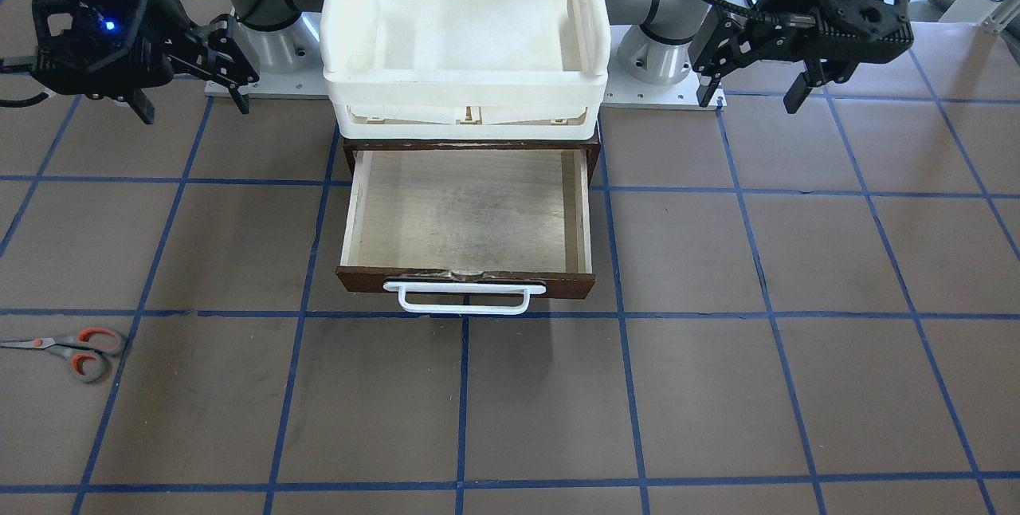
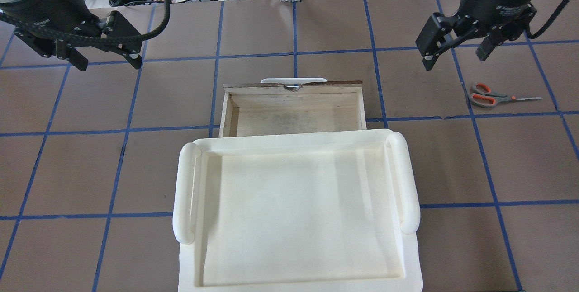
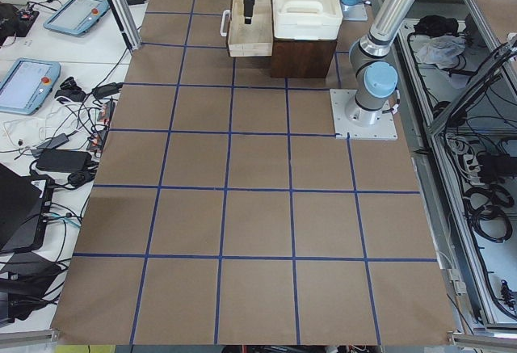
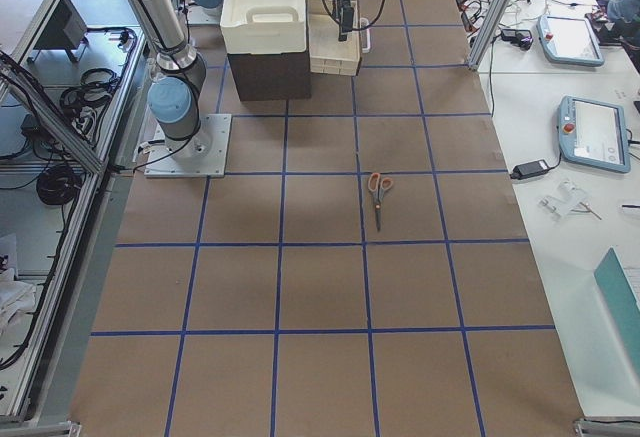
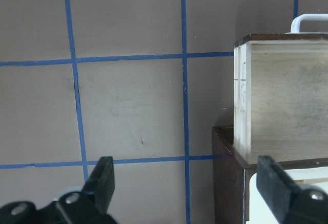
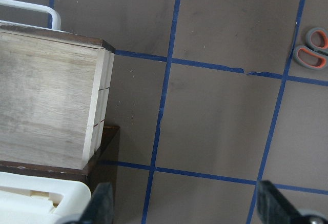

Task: Put scissors in drawer and close it
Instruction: 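Move the right gripper down over the grey-and-orange scissors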

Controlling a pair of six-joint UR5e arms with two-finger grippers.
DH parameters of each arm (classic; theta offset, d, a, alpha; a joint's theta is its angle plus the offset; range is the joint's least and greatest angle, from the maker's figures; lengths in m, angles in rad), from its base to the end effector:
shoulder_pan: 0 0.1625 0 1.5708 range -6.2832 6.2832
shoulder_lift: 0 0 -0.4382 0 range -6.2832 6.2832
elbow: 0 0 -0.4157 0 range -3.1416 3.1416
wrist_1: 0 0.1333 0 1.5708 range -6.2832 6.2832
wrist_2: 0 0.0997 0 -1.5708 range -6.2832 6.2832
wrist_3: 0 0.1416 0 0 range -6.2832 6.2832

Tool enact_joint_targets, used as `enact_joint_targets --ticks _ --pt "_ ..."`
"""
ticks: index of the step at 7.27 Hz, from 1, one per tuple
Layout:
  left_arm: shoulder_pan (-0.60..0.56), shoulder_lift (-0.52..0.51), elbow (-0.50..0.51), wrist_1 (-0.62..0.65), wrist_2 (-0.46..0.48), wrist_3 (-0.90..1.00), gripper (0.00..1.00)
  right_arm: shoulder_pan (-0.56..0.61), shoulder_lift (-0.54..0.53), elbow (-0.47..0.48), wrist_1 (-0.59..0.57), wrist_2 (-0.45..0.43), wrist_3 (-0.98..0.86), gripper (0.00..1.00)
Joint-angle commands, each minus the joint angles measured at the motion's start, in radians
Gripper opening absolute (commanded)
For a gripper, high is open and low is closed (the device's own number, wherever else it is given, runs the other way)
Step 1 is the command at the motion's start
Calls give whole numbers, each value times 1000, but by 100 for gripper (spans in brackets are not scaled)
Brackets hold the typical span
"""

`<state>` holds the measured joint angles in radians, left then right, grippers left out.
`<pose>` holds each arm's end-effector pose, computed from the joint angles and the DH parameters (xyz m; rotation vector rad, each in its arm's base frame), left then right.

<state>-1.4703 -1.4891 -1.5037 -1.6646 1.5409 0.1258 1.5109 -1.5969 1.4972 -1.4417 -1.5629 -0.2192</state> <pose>-0.0884 -0.4940 0.5250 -0.0407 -3.1165 0.0904 0.1044 -0.5048 0.4975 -0.2488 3.1195 0.0438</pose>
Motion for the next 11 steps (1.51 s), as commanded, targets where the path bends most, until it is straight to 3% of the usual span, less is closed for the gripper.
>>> enact_joint_targets --ticks 1,4,6,8,9,11 --pt "45 3 -3 -6 5 3 100 0 2 2 0 -2 1 100" --pt "53 13 -41 11 1 2 100 -11 6 3 10 -6 -85 100" --pt "54 13 -41 16 -1 2 100 -104 20 15 -6 -17 -405 100" --pt "56 13 -43 16 1 3 100 -326 95 31 -32 -22 -805 100" --pt "54 15 -43 16 1 3 100 -392 156 60 -122 -55 -988 100" --pt "56 13 -43 17 1 3 100 -503 266 147 -411 -65 -1284 100"
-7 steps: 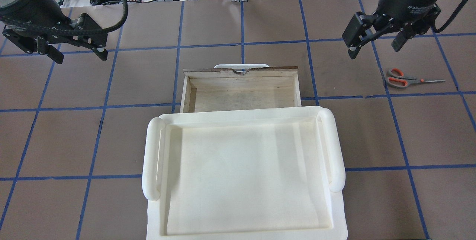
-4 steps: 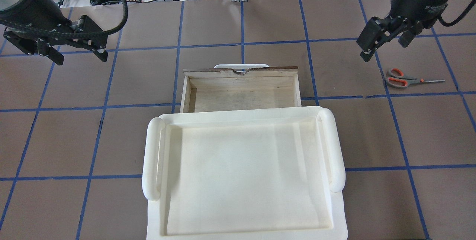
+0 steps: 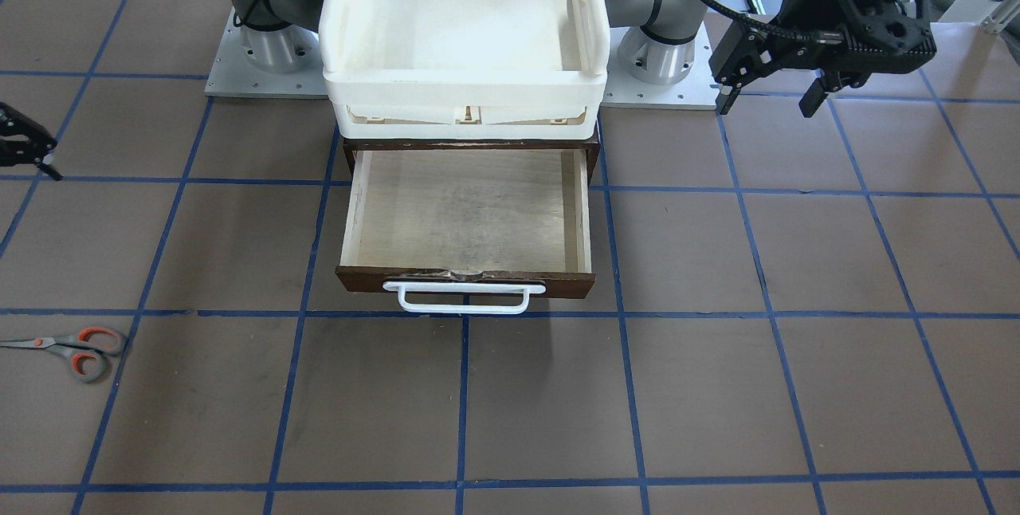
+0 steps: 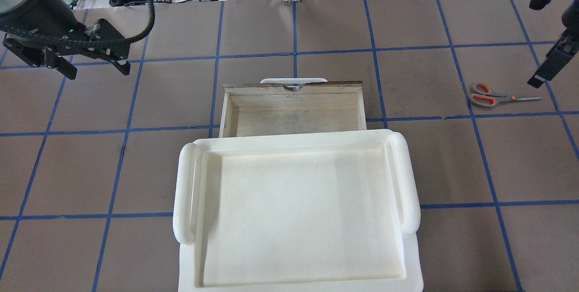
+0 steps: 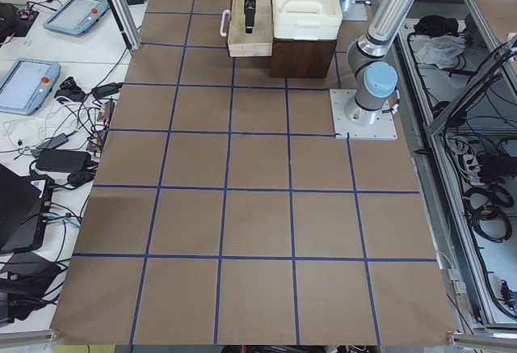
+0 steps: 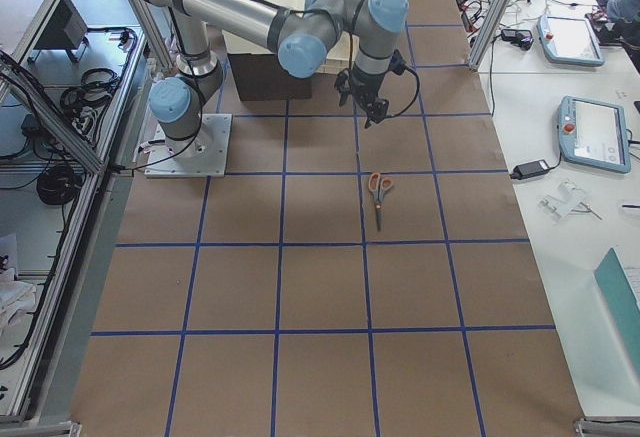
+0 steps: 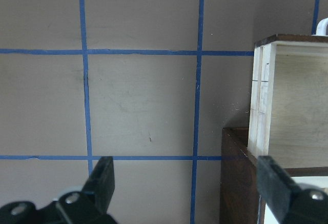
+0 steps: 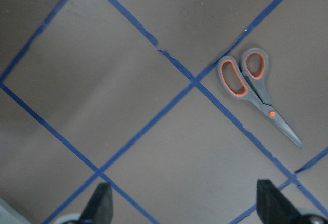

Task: Put scissors in drawer and close it
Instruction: 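Move the right gripper down over the grey-and-orange scissors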

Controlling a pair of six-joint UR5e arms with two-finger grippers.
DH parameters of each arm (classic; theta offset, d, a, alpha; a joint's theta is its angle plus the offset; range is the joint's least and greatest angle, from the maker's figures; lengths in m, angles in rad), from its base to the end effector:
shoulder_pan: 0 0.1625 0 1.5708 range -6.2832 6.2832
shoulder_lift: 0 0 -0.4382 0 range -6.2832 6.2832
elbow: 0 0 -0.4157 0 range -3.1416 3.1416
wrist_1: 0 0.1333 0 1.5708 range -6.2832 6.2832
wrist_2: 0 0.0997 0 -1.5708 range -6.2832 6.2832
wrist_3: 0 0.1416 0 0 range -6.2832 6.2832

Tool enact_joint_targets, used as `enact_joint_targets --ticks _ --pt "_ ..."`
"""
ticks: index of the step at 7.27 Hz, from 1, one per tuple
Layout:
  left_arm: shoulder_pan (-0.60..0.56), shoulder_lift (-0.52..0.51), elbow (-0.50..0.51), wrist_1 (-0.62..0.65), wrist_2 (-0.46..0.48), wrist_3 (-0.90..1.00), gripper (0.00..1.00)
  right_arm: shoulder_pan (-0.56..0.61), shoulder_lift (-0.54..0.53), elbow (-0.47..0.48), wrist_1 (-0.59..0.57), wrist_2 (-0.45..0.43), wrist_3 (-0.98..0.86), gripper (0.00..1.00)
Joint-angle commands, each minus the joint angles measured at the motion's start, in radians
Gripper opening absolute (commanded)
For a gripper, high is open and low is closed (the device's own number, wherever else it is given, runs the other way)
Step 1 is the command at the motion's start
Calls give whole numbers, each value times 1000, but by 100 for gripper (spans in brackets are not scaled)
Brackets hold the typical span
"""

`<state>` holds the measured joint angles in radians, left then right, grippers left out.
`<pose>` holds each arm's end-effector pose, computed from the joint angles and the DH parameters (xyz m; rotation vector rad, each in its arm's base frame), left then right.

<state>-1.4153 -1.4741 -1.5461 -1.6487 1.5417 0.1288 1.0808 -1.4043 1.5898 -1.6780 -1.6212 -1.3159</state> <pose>-0.0620 -0.4916 0.5119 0.0406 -3.1178 0.0735 -0.1567 -0.5619 0.3692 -1.2502 2.8458 0.1369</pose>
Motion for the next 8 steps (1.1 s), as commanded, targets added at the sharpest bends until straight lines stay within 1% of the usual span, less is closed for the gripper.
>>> enact_joint_targets --ticks 1,2,3,4,5,7,8 --pt "-1 1 0 0 2 0 100 -81 147 102 -327 -3 -317 100" --pt "1 3 1 1 2 0 100 -81 225 166 -543 7 -385 100" --pt "1 1 0 10 0 2 100 -82 272 221 -654 15 -420 99" --pt "-1 1 0 9 2 2 100 -87 280 232 -695 106 -512 99" --pt "-1 1 0 9 2 0 100 -99 307 231 -738 136 -548 98" --pt "1 3 0 9 5 0 100 -101 333 225 -764 139 -629 88" --pt "1 3 0 7 6 6 100 -101 338 225 -761 139 -635 85"
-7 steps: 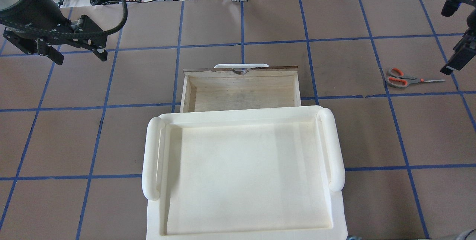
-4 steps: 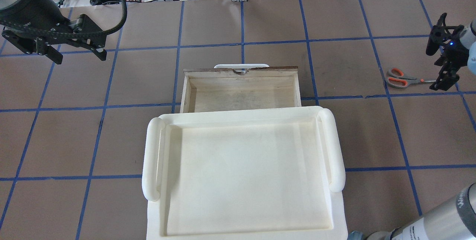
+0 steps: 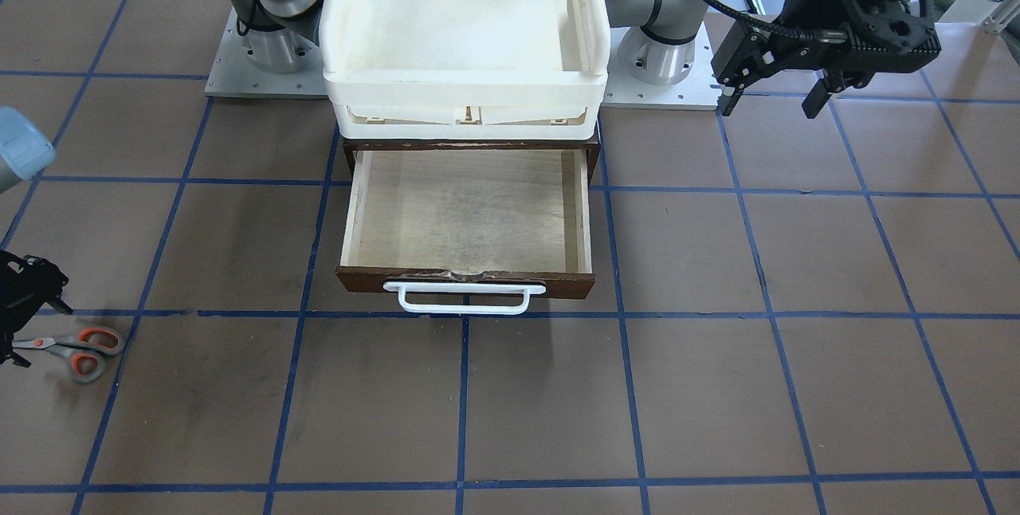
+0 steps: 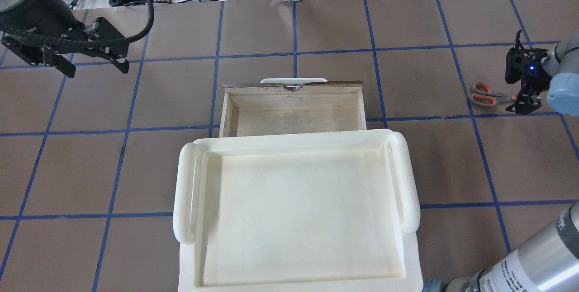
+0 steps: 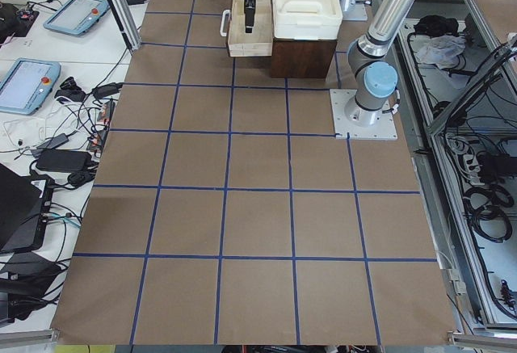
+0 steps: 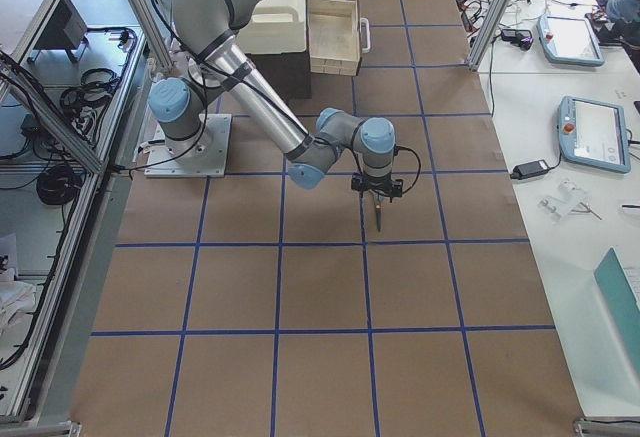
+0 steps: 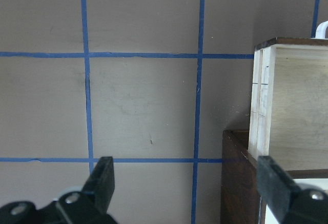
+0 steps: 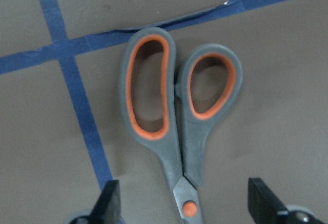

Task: Put scissors in drawer and close it
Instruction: 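Close the right gripper on the scissors' blade near the handles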

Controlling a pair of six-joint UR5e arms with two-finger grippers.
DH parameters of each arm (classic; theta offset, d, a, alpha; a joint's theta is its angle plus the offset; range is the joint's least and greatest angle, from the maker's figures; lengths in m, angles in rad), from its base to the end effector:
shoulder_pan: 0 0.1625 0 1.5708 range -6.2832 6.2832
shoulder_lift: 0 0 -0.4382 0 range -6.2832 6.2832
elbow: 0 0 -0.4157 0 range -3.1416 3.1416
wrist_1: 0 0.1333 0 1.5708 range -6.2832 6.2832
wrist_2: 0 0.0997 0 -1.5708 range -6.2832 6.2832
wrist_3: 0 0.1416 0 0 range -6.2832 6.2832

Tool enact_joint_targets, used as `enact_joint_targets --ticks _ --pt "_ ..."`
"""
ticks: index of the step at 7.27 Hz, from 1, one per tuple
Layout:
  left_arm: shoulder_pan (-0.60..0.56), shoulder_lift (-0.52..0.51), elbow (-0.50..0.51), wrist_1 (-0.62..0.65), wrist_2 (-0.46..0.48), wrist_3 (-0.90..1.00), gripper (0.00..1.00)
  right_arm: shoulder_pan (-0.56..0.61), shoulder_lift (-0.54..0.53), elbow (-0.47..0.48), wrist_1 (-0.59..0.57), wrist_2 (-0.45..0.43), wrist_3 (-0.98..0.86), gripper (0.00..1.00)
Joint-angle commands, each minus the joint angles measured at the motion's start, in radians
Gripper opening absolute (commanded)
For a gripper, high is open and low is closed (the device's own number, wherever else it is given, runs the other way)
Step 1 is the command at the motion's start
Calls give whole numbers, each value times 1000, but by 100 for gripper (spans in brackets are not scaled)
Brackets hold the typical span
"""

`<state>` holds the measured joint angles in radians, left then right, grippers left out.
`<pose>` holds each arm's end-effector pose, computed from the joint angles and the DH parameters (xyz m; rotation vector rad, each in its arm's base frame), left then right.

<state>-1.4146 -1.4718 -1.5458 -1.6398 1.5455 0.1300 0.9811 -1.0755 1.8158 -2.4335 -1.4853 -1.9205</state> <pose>-0.0611 -0.4920 0.5141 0.0398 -3.1228 0.0906 -0.2303 -0.6056 0.1398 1.8871 -2.3916 0.1818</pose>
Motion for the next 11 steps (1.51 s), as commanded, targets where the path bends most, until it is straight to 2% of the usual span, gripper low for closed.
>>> enact_joint_targets --ticks 1,4,9,11 --pt "0 5 0 -3 2 11 100 1 11 -1 1 2 -31 80" --pt "2 5 0 0 -4 16 100 -1 11 -1 2 2 -31 61" --pt "5 5 -2 6 -5 13 100 -1 26 -3 2 2 -31 55" --pt "5 5 -2 0 -2 13 100 -1 25 -4 -1 0 -32 41"
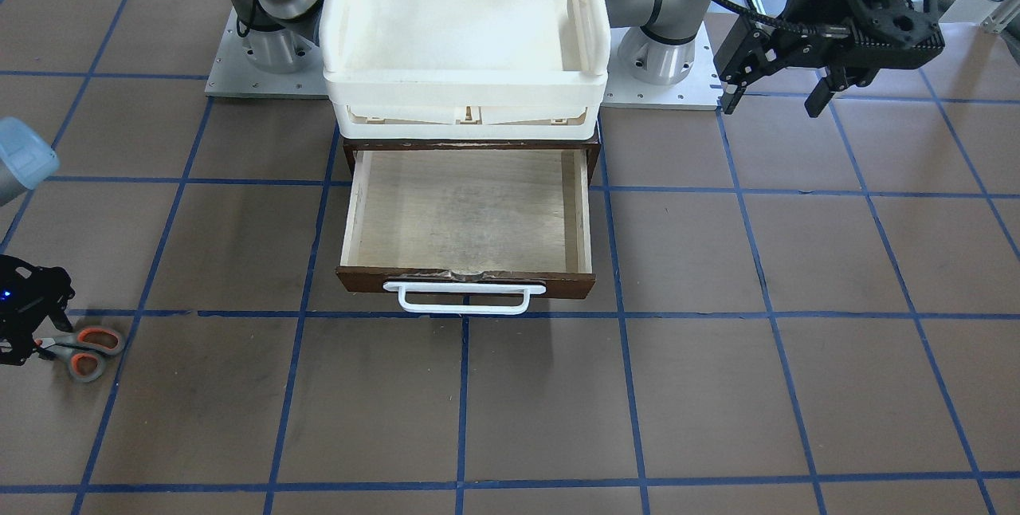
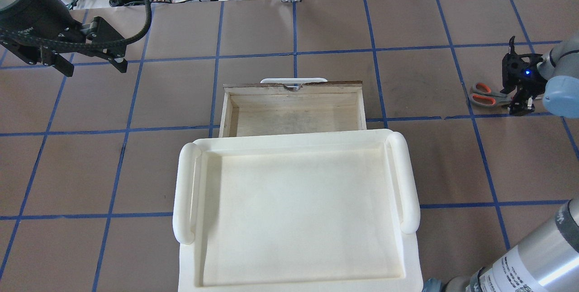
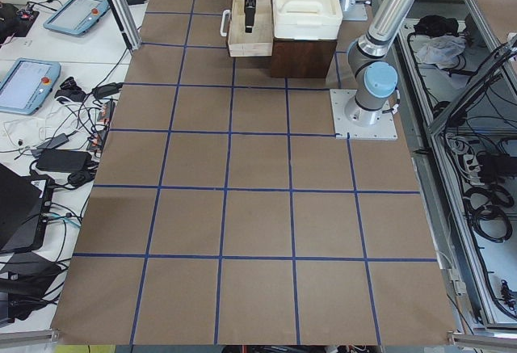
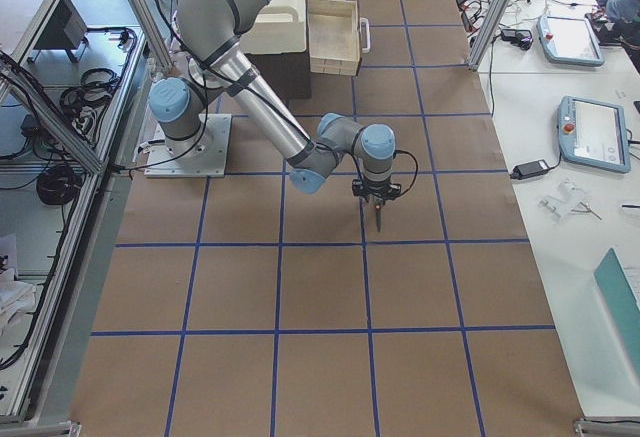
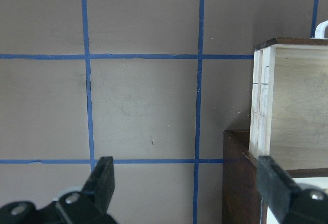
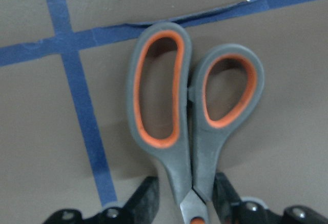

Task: Put scissors in drawer and close it
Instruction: 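Close the right gripper on the scissors' blade near the handles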

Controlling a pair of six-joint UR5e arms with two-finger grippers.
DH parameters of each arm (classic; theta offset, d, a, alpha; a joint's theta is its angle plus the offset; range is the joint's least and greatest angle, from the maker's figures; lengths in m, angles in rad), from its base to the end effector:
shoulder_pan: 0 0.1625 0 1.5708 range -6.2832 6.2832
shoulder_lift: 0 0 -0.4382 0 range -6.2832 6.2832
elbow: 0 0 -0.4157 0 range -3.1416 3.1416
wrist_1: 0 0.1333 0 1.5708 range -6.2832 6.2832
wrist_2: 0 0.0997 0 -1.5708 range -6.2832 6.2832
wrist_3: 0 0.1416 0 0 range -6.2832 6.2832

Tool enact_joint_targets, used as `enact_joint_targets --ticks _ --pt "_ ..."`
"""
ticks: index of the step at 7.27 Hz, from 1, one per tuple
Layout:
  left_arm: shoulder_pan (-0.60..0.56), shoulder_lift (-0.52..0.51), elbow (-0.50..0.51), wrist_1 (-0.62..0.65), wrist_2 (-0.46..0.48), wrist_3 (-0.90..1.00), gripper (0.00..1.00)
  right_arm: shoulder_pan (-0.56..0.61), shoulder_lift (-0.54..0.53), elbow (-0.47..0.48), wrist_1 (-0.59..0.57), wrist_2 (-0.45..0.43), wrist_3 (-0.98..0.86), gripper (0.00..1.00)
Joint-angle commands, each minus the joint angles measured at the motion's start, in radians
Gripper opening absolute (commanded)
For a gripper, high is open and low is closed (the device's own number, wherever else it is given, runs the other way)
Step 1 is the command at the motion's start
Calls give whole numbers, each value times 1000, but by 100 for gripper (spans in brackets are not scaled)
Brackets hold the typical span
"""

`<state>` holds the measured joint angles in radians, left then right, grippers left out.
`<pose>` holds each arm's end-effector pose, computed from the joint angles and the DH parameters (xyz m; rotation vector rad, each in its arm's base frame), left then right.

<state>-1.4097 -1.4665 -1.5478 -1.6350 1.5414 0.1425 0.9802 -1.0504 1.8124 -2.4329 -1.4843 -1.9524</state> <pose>-0.0595 -0.4910 0.5161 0.0276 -3.1202 0.1043 -0.2310 -0.6059 0.1253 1.9356 -2.3787 0.1721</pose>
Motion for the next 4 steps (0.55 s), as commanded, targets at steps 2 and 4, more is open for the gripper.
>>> enact_joint_targets --ticks 2,4 --pt "0 0 -2 0 0 0 100 1 1 -30 6 -5 3 39" --pt "0 5 -17 0 -1 2 100 0 0 -35 11 -7 7 34"
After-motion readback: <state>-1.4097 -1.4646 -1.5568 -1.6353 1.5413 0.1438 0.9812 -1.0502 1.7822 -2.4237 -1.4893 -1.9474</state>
